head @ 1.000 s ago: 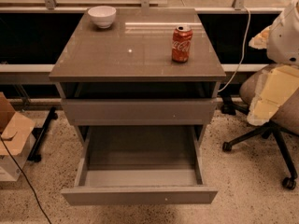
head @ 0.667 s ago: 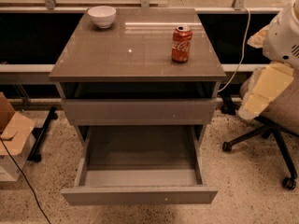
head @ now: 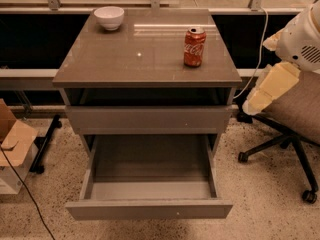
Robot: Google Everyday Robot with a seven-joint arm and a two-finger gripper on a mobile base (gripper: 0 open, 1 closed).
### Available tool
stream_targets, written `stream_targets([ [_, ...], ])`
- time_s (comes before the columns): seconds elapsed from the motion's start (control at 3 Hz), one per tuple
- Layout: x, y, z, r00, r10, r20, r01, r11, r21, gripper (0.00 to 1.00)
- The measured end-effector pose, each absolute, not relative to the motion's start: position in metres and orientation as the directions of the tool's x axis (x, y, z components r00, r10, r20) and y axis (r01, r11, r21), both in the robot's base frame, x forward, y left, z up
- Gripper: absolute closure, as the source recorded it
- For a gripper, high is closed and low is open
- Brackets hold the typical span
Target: Place coke can into middle drawer
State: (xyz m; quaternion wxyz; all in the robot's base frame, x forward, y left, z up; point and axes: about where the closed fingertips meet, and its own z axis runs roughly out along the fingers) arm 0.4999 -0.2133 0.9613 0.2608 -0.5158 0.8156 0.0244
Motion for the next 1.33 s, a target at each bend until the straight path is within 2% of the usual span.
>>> stream_targets([
  [0.67, 0.539, -0.223, 0.954, -0.358, -0.766, -0.533, -0.822, 0.530, -0.209, 0.00],
  [1.33, 0.573, -0.223, 0.944, -0.353, -0.761, -0.545, -0.822, 0.530, -0.208, 0.00],
])
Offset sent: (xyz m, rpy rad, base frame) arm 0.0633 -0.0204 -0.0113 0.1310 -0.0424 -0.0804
